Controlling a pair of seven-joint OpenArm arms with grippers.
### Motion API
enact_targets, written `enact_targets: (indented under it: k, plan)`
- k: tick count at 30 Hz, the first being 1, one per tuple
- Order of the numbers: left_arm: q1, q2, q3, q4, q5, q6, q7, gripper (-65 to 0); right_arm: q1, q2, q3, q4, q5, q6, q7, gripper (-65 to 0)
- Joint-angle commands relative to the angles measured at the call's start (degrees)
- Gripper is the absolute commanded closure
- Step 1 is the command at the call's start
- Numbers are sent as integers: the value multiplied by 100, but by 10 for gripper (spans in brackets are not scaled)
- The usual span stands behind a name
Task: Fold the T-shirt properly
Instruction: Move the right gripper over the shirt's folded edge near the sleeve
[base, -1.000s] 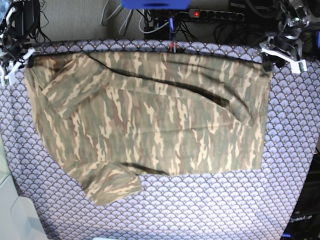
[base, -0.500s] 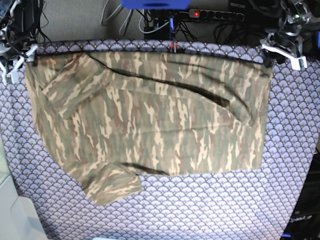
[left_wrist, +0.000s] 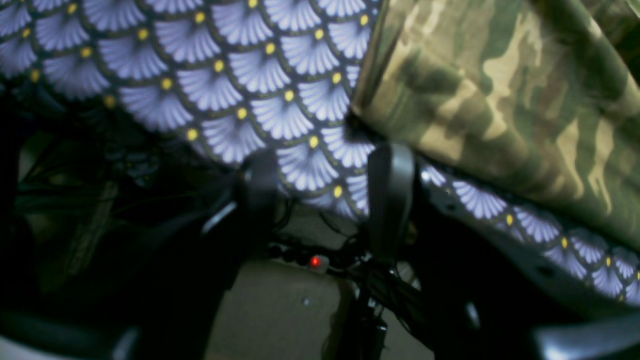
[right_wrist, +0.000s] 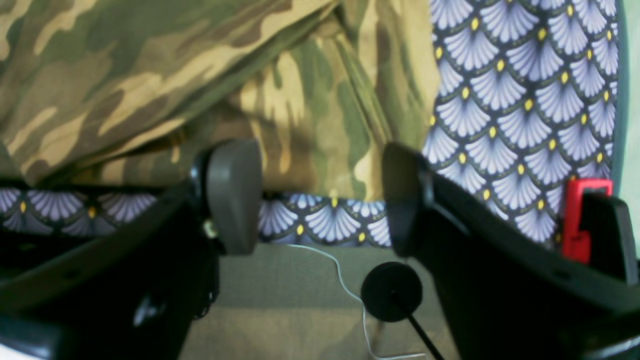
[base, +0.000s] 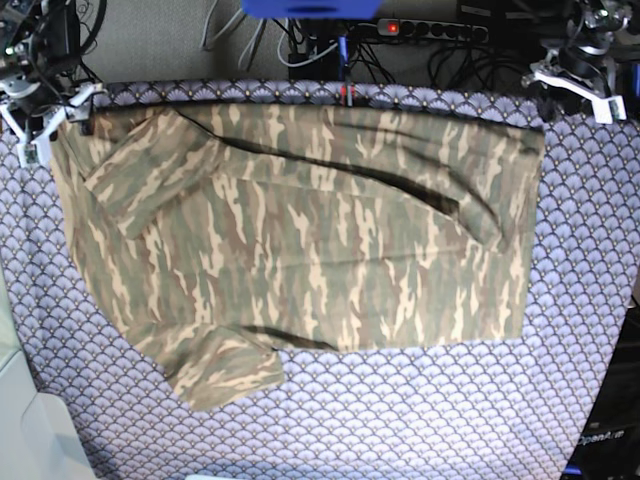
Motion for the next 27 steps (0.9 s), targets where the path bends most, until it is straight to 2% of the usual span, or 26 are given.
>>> enact_targets:
  k: [1,6,11,17,22,25,27]
  plan:
    - [17,-54,-25,79,-88,-29,-132,-288,-10,27,-101,90,95,-3,97,-388]
    - [26,-54,-25,61,-88,-29,-132,-288,-168,-219,-531,143,104,-3,9,-388]
    - [26,-72,-25,53,-88,-29,-132,-288,-414,-210,-927,152,104,-3,106,-388]
    - [17,-72,-25,53,-88,-11,-132,-288,-634,-192,-1041,389,43,-3,431,-388]
    - [-9,-63,-16,61,-88,6,-123,-288,-573,-386,-1252,565,-951,-3,475,-387]
    - [-9,-63,-16,79,-88,6,-123,-288,-564,-491,-1419,565,-1443,-3,827,-387]
    - [-9,-72,-16,53,-88,6,-123,-288,-564,-676,-1463,574,-1689,-3,1011,-387]
